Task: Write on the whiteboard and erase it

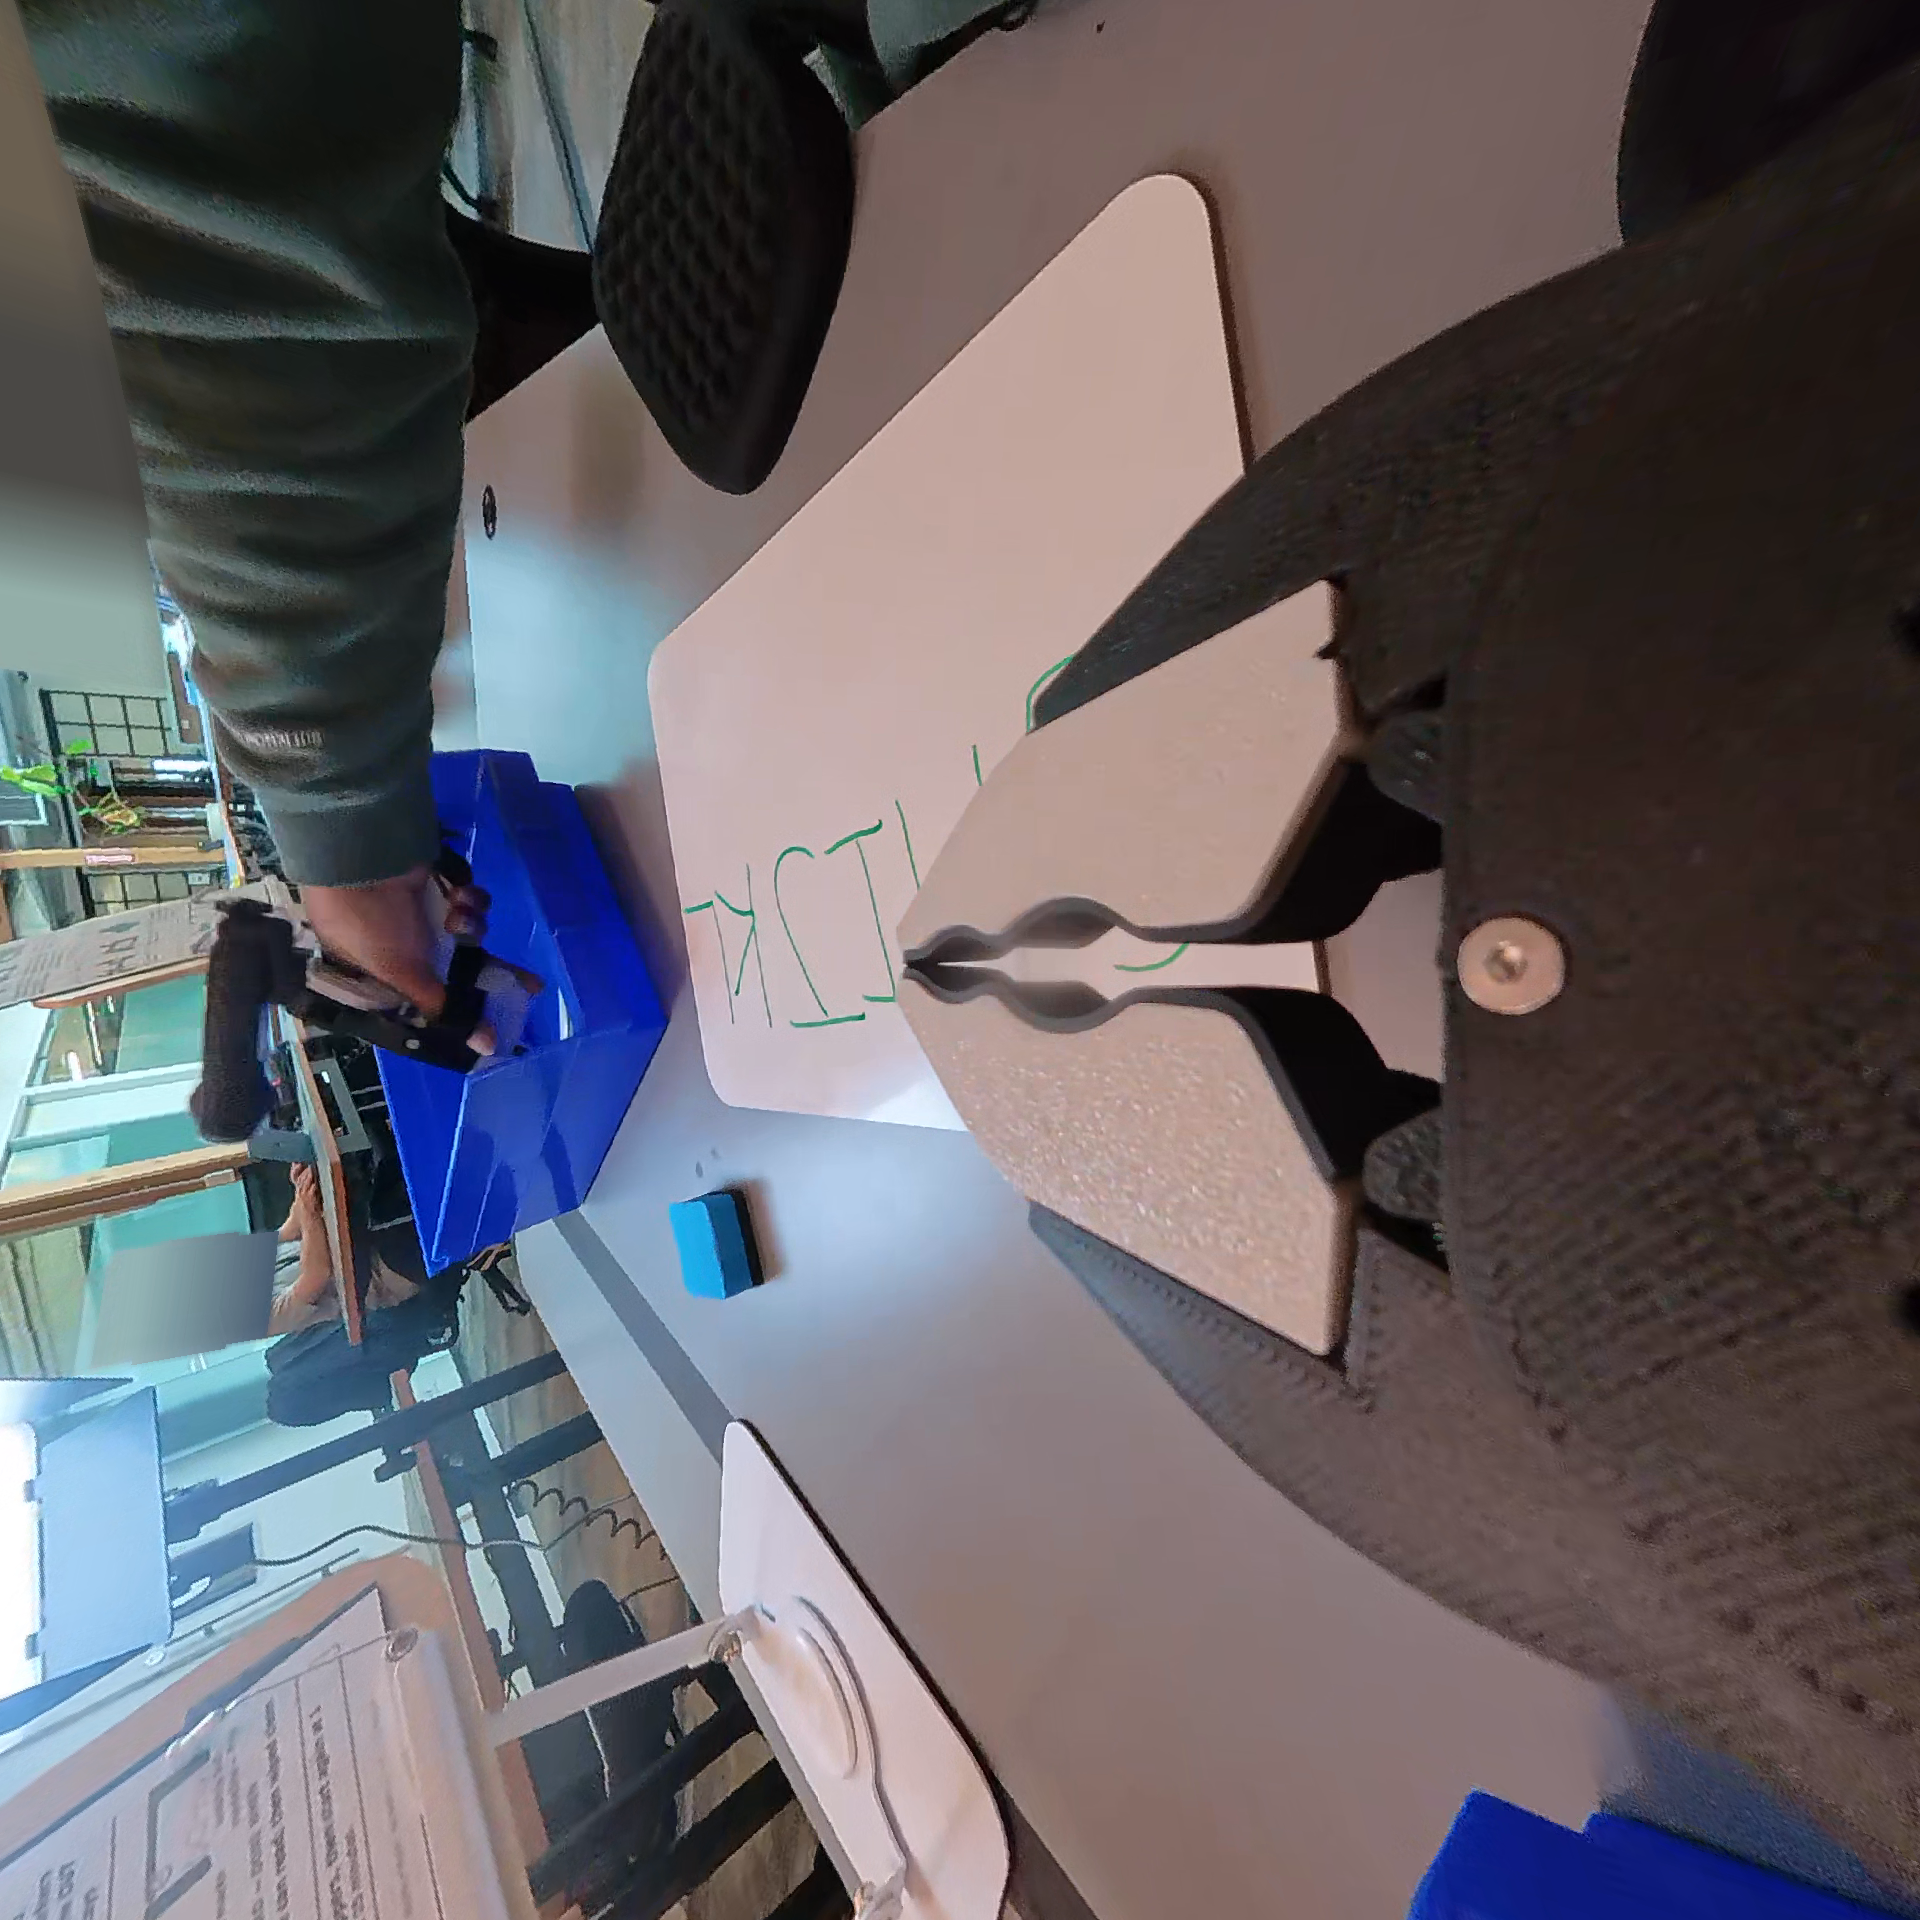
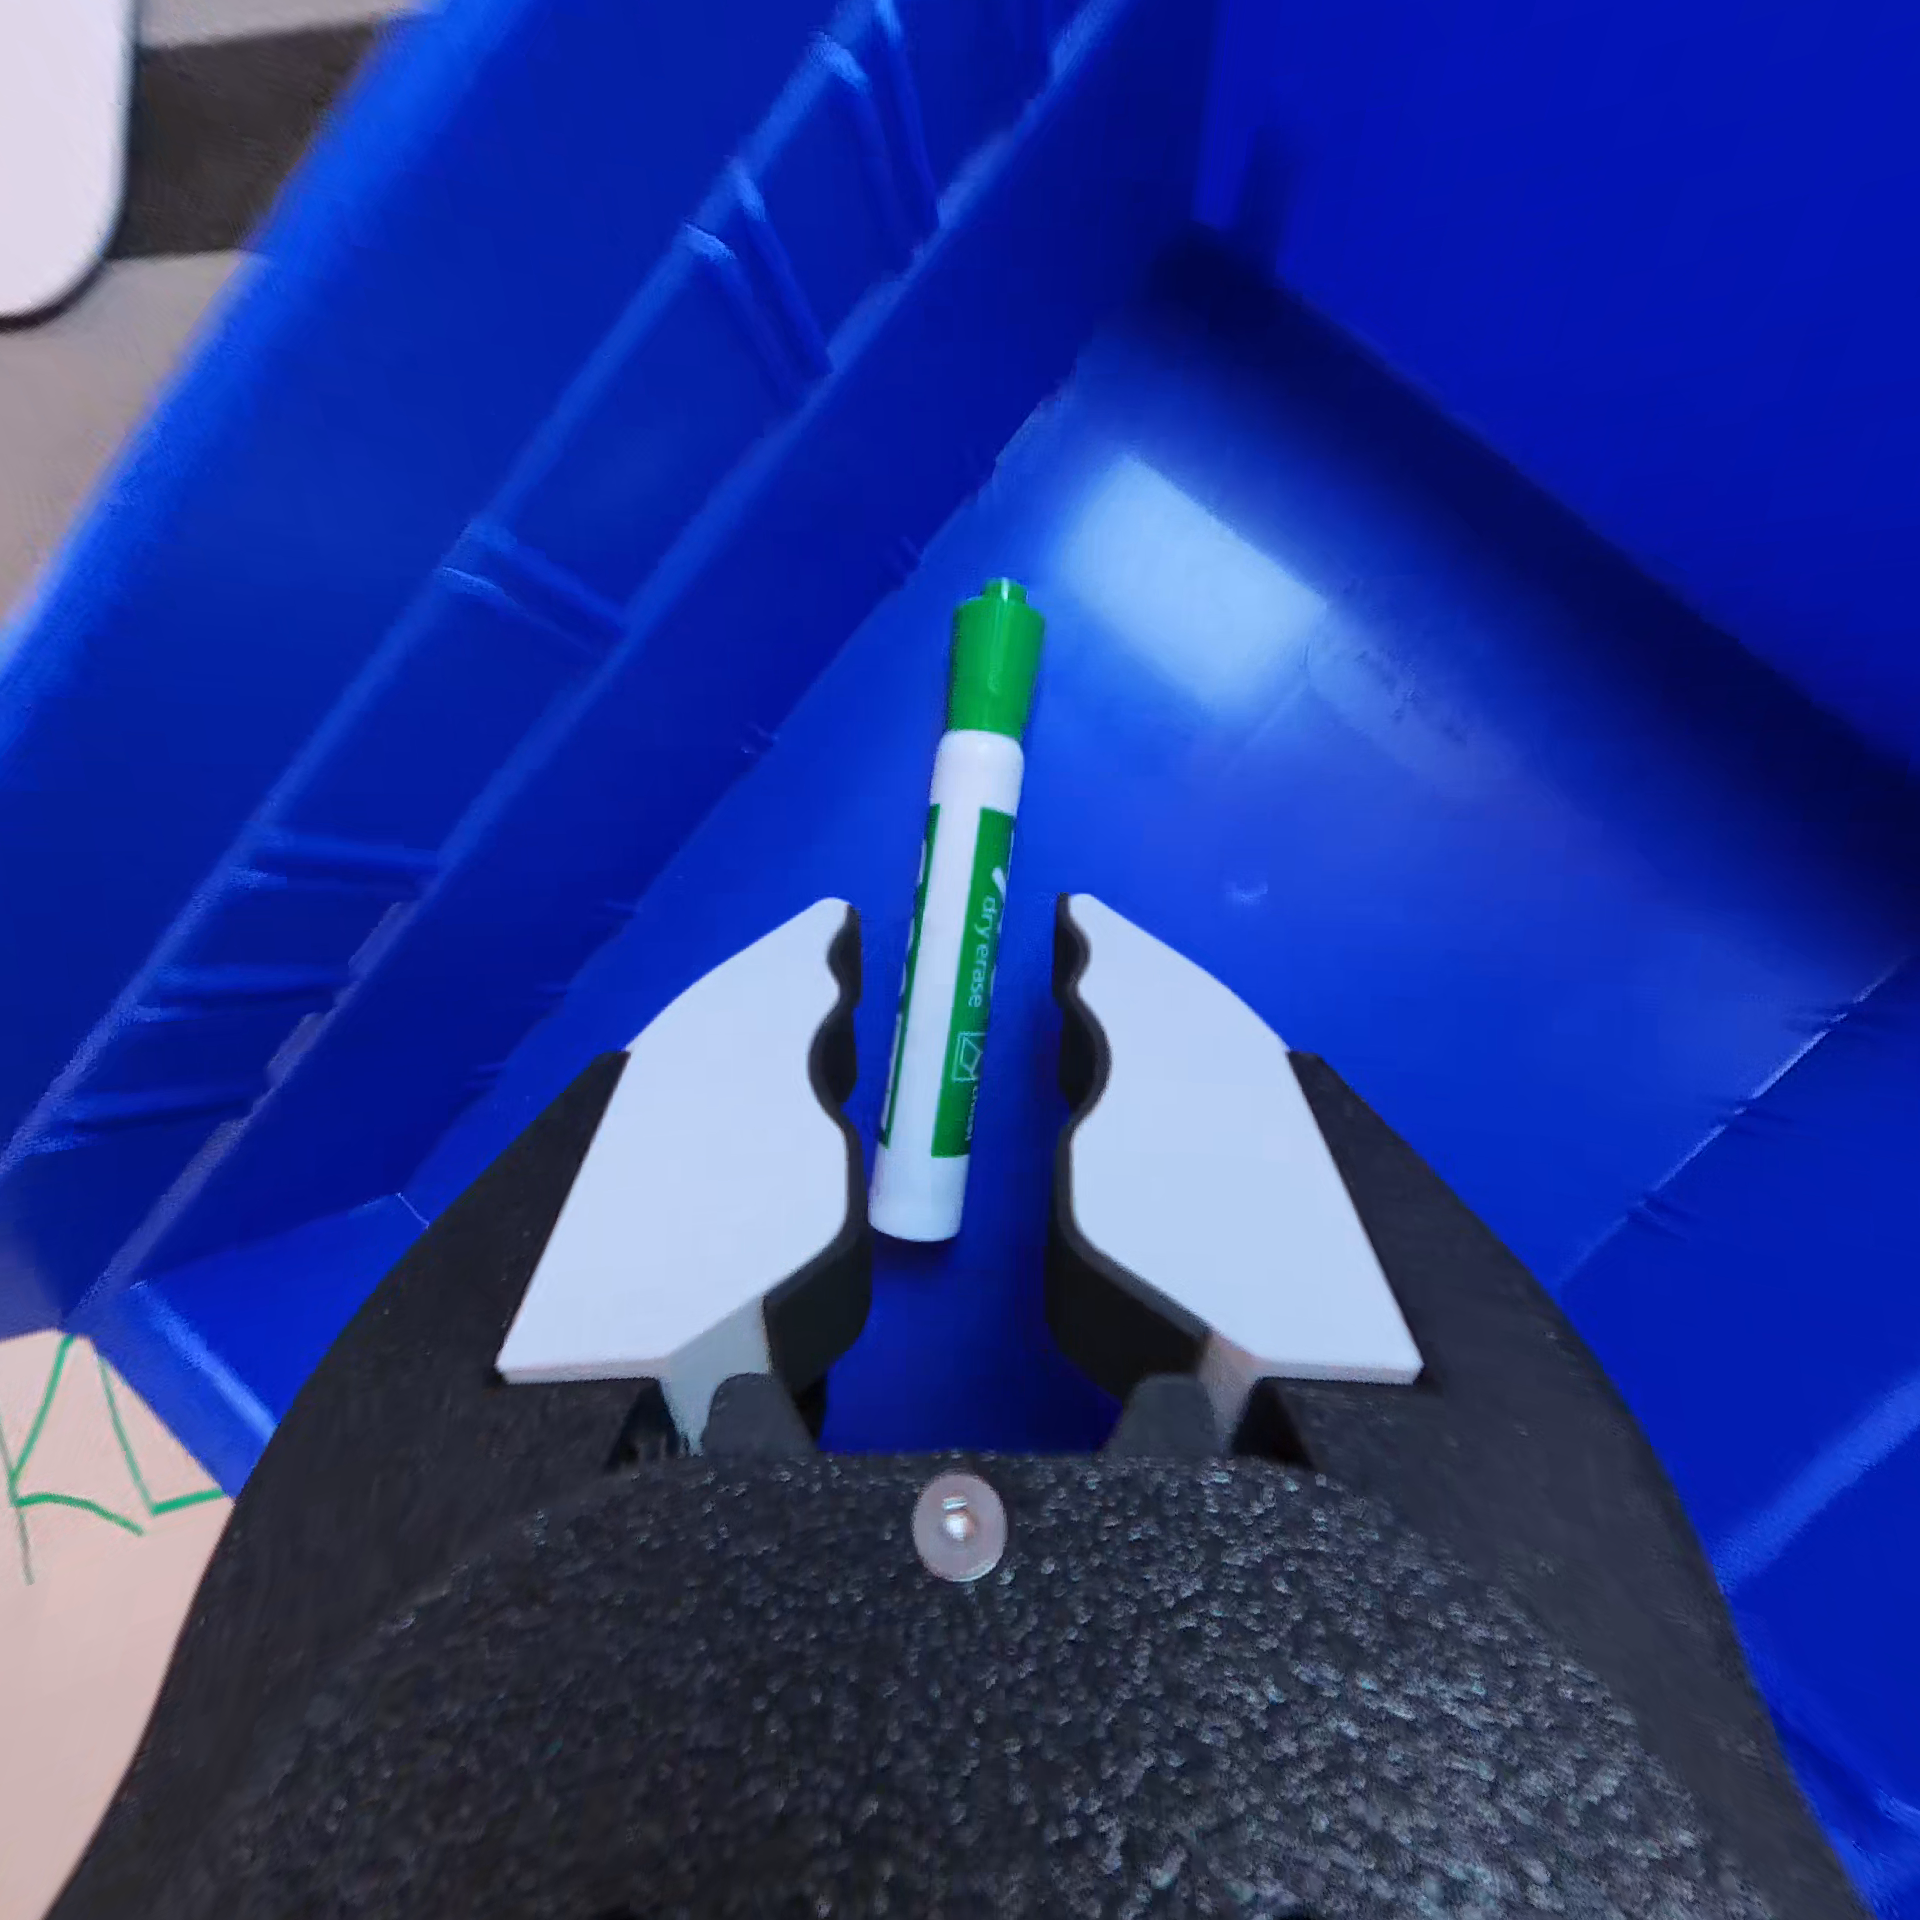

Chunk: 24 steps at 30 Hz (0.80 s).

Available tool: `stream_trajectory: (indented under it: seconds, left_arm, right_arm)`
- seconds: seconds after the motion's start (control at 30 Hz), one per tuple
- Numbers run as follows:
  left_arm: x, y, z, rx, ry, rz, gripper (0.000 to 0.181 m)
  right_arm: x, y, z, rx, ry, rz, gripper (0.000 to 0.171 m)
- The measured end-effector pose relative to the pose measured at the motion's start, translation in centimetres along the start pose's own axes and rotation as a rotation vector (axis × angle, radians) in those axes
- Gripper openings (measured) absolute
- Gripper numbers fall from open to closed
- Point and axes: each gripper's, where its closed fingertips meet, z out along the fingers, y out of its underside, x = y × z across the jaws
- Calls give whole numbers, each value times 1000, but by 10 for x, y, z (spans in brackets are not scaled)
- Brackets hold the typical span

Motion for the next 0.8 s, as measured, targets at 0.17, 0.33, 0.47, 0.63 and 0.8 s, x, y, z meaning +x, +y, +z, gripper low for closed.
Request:
stream_trajectory:
  seconds: [0.17,0.33,0.47,0.63,0.8]
  left_arm:
    - [-10,4,-1,0,-32,-39,0]
    - [-13,7,-1,-3,-35,-55,0]
    - [-10,8,-1,-7,-21,-55,0]
    - [-7,9,0,-14,-3,-50,0]
    - [-6,9,-1,-17,1,-47,0]
  right_arm:
    - [-48,-40,-43,191,-40,-260,52]
    - [-114,-34,-48,80,-58,-483,58]
    - [-141,-60,-63,136,100,-596,62]
    - [-199,-50,-52,140,6,-714,58]
    - [-183,-13,-16,-19,51,-775,51]
